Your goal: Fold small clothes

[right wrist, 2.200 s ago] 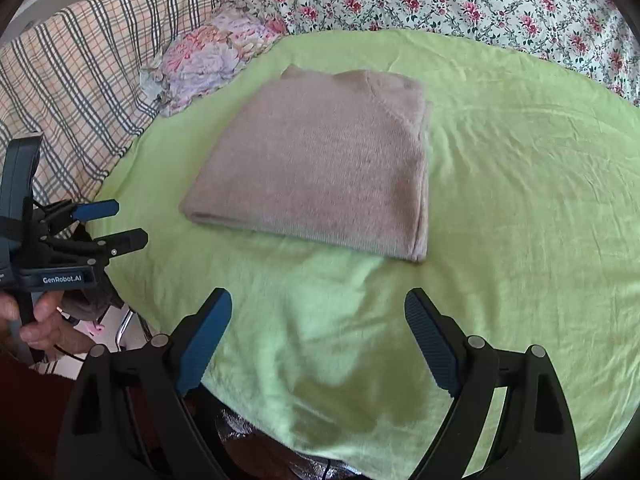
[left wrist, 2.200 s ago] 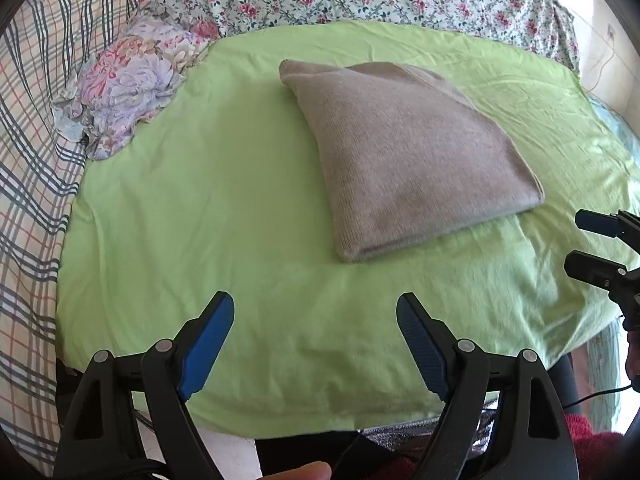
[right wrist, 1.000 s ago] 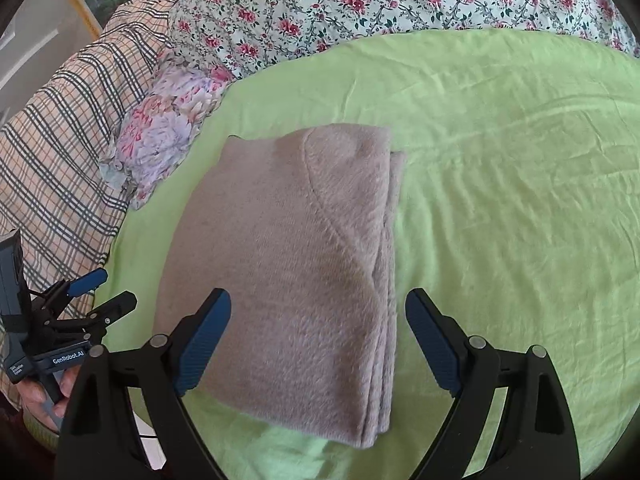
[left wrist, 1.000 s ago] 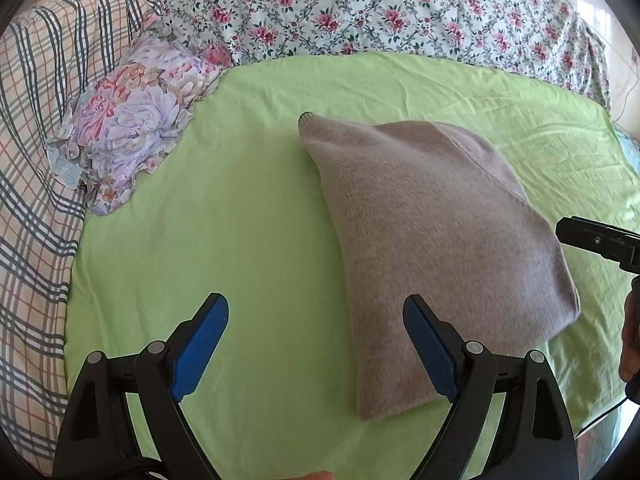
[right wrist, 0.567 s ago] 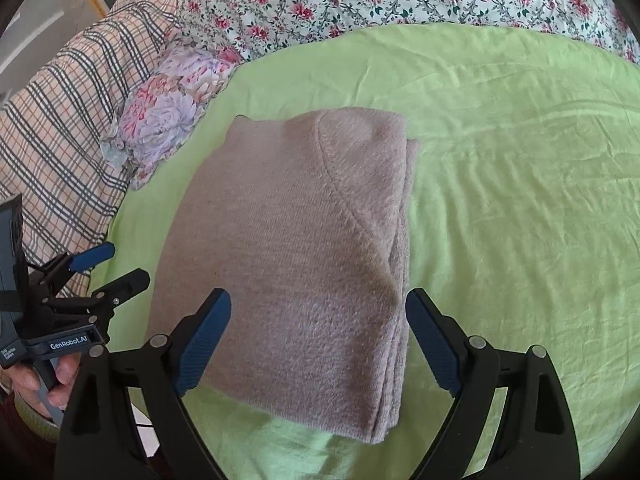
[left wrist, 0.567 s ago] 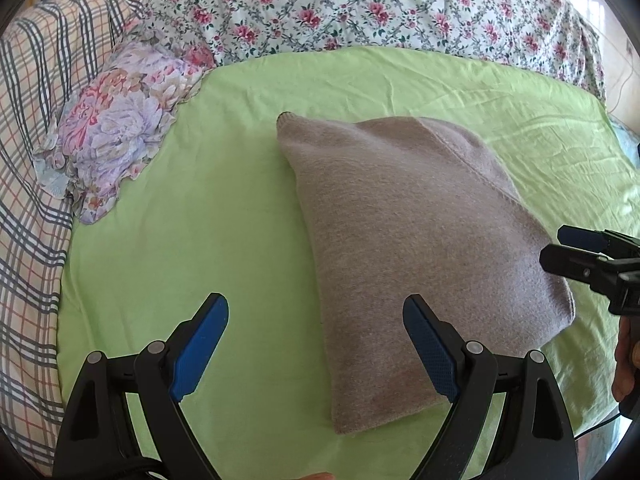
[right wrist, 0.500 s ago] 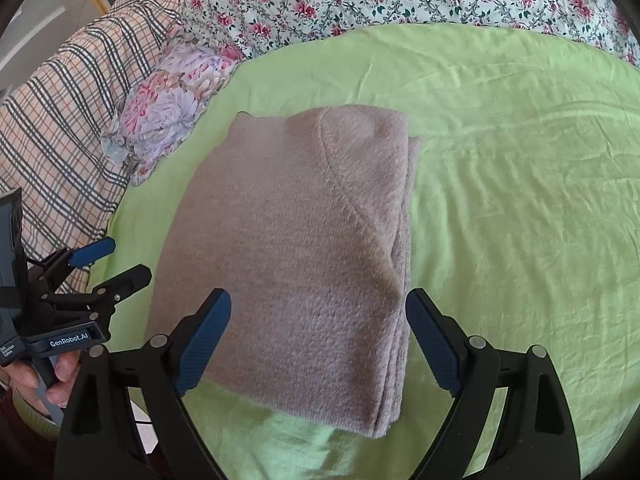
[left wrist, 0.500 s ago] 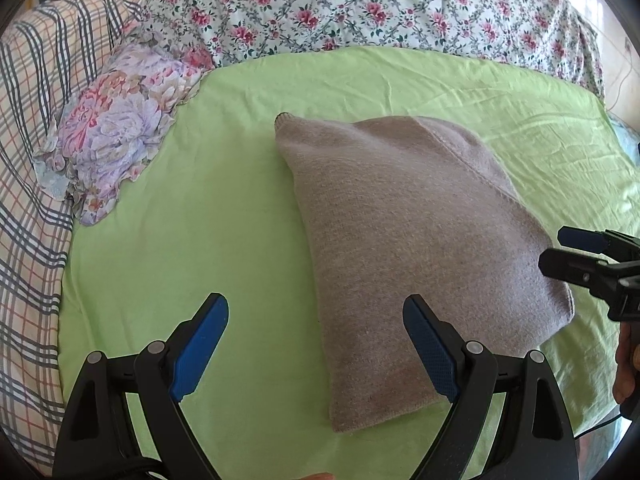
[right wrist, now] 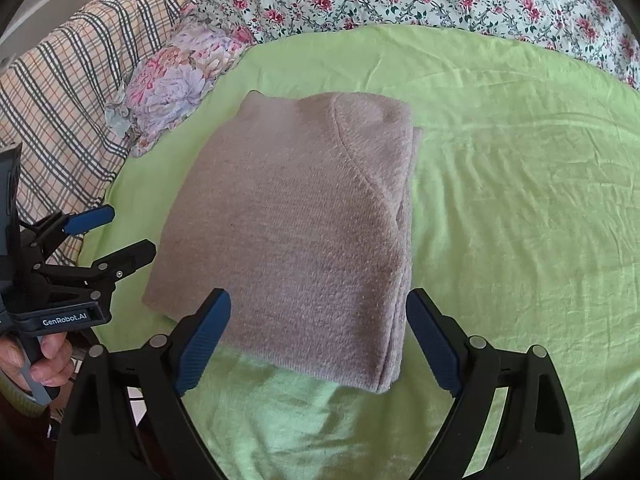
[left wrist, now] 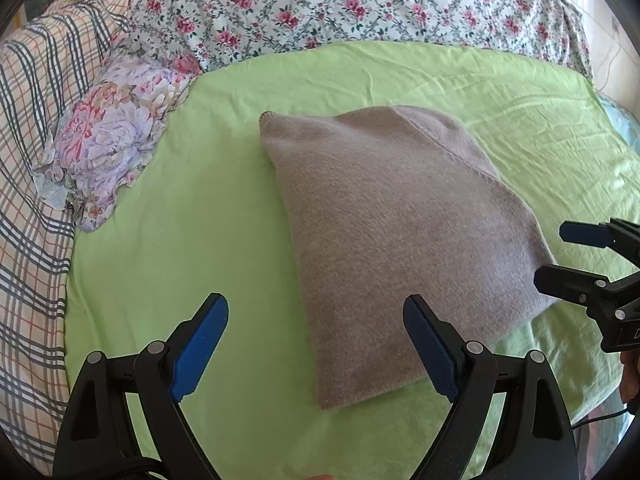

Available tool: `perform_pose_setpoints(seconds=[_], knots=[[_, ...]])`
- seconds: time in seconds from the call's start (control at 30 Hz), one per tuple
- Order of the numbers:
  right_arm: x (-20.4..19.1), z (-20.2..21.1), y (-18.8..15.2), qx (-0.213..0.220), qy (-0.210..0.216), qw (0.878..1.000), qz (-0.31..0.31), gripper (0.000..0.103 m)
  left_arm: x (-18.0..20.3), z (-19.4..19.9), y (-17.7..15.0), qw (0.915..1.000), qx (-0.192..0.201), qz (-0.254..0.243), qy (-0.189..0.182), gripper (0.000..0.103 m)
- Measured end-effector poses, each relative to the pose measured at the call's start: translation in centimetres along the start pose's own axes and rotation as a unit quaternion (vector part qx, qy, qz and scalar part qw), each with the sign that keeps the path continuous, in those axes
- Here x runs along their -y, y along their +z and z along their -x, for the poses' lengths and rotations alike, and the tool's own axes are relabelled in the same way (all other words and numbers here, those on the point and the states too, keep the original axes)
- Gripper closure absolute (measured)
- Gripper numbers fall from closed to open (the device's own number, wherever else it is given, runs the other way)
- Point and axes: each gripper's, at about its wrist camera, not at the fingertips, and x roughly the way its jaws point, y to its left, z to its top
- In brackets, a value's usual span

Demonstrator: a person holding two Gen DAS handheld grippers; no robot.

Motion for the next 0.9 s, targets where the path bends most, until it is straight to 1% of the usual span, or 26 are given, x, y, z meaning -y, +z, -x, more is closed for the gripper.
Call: perform_pose_setpoints(seconds=[0.3, 0.4, 0.57, 0.9], knots=[[-0.4, 0.2, -0.2, 0.002, -0.005, 1.0, 0.008, 0.013, 0.4, 0.3, -0.4, 1.0, 0.0, -0.007, 0.002, 0.013], [-0.9, 0.2, -0.5, 0.002, -0.012, 1.0, 0.013, 0.013, 0.1, 0.3, -0.5, 1.0, 0.002, -0.007, 0.003, 0.013], [-1.3, -0.2, -0.6, -0.004, -0.017, 0.999, 0.027, 0.012, -0.1, 0.2, -0.7, 1.0, 0.0, -0.003, 0.002, 0.013], [-1.8, 0.0, -0.3, -0.001, -0.016, 0.999, 0.04, 0.011, 0.4, 0.7, -0.9, 1.0, 0.008, -0.005, 0.0, 0.012]])
